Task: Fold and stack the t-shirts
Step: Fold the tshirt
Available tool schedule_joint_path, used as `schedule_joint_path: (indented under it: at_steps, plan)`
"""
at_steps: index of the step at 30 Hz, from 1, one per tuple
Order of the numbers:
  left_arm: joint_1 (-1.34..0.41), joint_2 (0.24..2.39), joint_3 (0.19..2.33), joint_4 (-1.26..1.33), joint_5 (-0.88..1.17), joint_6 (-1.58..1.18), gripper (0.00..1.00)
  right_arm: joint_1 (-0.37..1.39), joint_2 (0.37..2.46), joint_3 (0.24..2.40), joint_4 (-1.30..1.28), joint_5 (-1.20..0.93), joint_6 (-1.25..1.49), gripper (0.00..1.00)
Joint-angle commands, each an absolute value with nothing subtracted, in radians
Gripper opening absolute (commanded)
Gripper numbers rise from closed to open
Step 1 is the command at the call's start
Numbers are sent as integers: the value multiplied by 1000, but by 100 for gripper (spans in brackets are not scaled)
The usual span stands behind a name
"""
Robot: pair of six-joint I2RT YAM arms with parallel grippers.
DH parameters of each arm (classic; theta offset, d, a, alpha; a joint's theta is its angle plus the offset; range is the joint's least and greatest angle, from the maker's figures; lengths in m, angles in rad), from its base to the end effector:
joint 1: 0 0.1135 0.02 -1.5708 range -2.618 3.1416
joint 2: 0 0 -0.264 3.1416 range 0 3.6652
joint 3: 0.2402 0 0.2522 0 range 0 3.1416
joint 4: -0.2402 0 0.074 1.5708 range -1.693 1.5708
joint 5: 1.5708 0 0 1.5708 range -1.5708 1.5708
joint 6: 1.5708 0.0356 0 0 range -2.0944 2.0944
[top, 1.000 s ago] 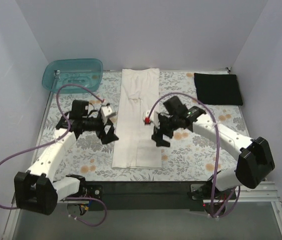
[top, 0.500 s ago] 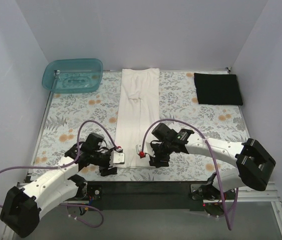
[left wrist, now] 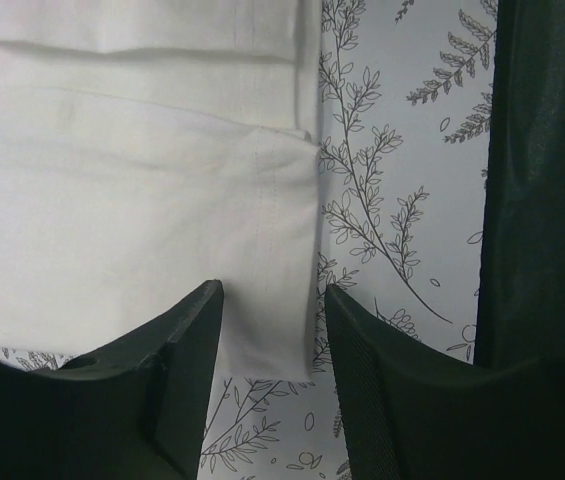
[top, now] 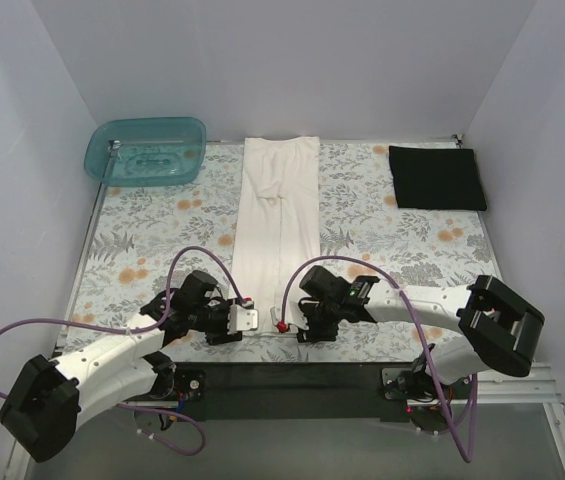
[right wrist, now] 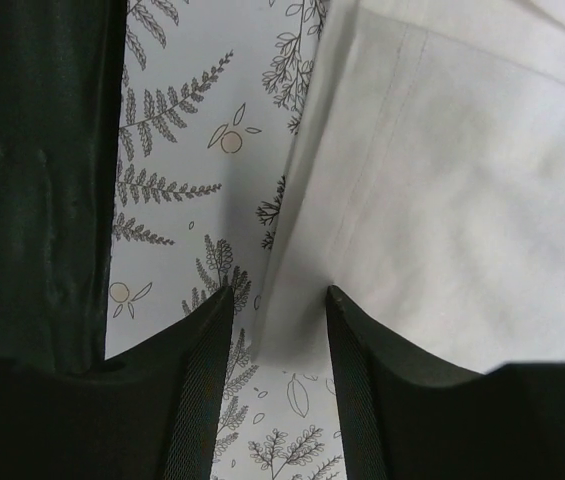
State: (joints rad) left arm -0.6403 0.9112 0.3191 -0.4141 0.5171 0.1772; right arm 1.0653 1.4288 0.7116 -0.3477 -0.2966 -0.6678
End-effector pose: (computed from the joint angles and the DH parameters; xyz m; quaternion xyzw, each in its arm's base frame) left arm 0.1107 -0.1044 0.1465 0.4344 0.8237 -0.3008 0.2058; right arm 0.1163 0.2317 0.1645 -0.7537 0.5918 0.1891 0.2144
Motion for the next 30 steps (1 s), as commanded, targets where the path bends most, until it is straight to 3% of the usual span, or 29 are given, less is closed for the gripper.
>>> schedule_joint_path:
  at_steps: [1, 4, 8, 9, 12, 13, 16, 24, 30]
  plan:
    - [-647, 922, 288, -382, 469, 198, 43, 1092, 1444, 654, -276, -249, -641, 49]
    - [-653, 930, 291, -380, 479, 206, 36, 1115, 1448, 612, -229, -193, -630, 47]
    - [-673, 976, 316, -405, 451, 218, 30, 1126, 1483, 597, -221, -154, -612, 34]
    - [-678, 982, 319, -413, 442, 225, 25, 1126, 1485, 592, -219, -149, -611, 31]
    - [-678, 986, 324, -416, 434, 227, 12, 1126, 1483, 569, -215, -130, -600, 14]
    - [-680, 988, 325, -416, 434, 224, 7, 1127, 1477, 563, -215, -120, -595, 3]
    - [-680, 971, 336, -431, 463, 216, 0, 1129, 1435, 574, -251, -123, -581, 1]
    - [-695, 922, 489, -615, 526, 229, 0, 1158, 1316, 659, -376, -196, -538, 1]
    - [-628, 1017, 629, -678, 569, 255, 0, 1011, 1315, 770, -399, -244, -595, 1]
